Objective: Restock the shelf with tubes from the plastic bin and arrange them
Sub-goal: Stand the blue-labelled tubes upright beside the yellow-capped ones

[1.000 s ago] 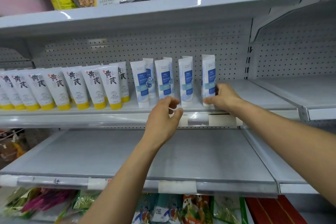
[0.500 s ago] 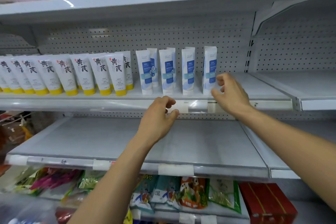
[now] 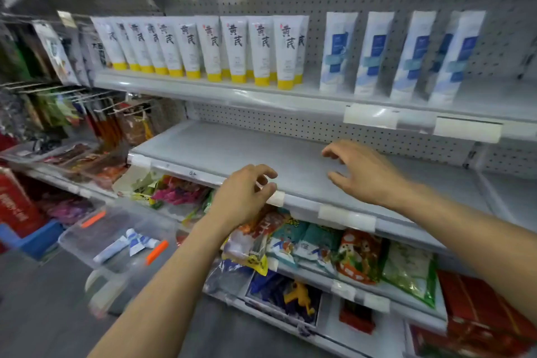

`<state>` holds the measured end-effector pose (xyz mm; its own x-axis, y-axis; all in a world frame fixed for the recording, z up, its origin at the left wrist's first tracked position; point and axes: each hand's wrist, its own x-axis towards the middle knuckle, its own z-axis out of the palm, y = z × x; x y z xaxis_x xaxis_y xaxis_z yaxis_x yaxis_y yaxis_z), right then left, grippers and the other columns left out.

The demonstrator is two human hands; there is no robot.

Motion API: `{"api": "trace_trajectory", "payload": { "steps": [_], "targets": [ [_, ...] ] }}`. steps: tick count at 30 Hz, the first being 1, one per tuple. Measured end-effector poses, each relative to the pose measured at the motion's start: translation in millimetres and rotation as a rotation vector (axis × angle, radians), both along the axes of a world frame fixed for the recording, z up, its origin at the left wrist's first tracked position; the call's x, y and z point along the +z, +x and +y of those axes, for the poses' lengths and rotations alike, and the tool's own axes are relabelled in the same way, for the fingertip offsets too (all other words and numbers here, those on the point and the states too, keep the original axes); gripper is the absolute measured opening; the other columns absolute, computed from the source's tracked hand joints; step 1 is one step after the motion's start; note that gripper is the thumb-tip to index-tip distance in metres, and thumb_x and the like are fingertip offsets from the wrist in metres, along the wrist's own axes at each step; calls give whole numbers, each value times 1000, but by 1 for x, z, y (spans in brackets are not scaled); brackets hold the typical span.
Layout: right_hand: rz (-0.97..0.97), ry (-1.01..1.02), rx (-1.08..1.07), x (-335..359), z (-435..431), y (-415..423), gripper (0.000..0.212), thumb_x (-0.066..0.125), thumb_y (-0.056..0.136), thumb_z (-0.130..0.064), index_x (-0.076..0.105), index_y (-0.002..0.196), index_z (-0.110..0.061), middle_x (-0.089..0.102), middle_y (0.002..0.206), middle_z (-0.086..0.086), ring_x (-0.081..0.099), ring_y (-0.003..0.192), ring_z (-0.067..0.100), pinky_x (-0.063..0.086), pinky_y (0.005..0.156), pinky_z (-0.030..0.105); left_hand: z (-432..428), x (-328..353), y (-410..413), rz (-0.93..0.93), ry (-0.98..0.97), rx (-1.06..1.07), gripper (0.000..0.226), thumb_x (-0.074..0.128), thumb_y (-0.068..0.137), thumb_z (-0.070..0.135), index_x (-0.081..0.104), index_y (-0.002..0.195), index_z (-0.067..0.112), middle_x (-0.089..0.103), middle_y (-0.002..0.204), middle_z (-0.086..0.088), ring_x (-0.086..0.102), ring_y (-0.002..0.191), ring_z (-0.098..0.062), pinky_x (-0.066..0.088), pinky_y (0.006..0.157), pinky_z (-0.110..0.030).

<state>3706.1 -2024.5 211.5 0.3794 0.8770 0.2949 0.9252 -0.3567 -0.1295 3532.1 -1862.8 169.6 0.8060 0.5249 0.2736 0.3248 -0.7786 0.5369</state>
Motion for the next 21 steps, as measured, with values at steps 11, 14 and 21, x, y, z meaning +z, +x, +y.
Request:
{"api": "trace_trajectory", "payload": {
  "steps": [11, 14, 21],
  "targets": [
    [161, -143, 314, -85, 261, -122, 31, 55, 90, -35, 52, 120, -27, 61, 114, -6, 59, 97, 17, 48, 76, 33, 186, -95, -161, 188, -253, 291, 23, 55, 96, 28, 62, 117, 22, 67, 100, 3, 63, 91, -16, 51, 79, -31],
    [265, -238, 382, -118, 342, -161, 32, 58, 88, -34, 53, 119, -27, 62, 103, -8, 60, 90, 16, 49, 72, 32, 255, -119, -210, 202, -356, 416, 22, 56, 95, 28, 64, 114, 22, 64, 97, 2, 61, 87, -15, 49, 76, -28],
    [476, -426, 391, -200, 480, -211, 25, 58, 85, -23, 59, 109, -21, 59, 84, -12, 60, 83, 17, 52, 77, 37, 380, -173, -278, 222, -622, 629, 21, 61, 91, 29, 64, 111, 23, 64, 91, 0, 65, 91, -22, 51, 85, -32]
  ]
}}
